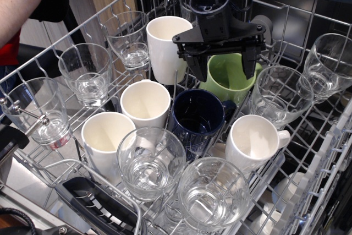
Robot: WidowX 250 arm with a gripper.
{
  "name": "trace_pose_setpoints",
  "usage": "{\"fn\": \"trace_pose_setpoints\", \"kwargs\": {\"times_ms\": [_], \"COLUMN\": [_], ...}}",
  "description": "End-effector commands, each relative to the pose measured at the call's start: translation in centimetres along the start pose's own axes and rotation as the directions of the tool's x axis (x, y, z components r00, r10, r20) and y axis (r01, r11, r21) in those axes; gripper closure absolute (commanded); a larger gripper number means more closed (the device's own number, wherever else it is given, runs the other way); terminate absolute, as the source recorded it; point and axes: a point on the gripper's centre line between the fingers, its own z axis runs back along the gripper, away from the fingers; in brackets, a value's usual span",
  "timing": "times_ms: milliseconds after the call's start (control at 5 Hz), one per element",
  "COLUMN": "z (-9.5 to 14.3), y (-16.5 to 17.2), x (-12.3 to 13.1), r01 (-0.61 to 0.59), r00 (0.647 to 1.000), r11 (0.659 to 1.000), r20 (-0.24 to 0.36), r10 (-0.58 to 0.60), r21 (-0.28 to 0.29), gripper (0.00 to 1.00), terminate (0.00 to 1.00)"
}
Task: Pick up any cup
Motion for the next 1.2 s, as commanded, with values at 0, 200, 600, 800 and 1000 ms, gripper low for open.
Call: {"fn": "trace_pose_setpoints", "kwargs": {"times_ms": [0, 200, 600, 800, 1000], "z": [0.0, -1.1, -4.4, -6.7, -8.7], "y": [0.0, -0.3, -1.2, -1.9, -2.2], "x": [0.0, -0.4, -0.7, -0.1, 0.4], "r01": [0.0, -0.03, -0.078, -0.079, -0.094], "r00": [1.0, 1.0, 0.996, 0.995, 0.993], "r11": [1.0, 0.999, 0.995, 0.994, 0.99], "r20": [0.0, 0.0, 0.042, 0.067, 0.087], "r10": [0.0, 0.03, 0.076, 0.074, 0.085], "r21": [0.0, 0.023, 0.06, 0.081, 0.109], "gripper": [0.0, 0.0, 0.0, 0.0, 0.0], "terminate": [0.0, 0.0, 0.0, 0.0, 0.0]}}
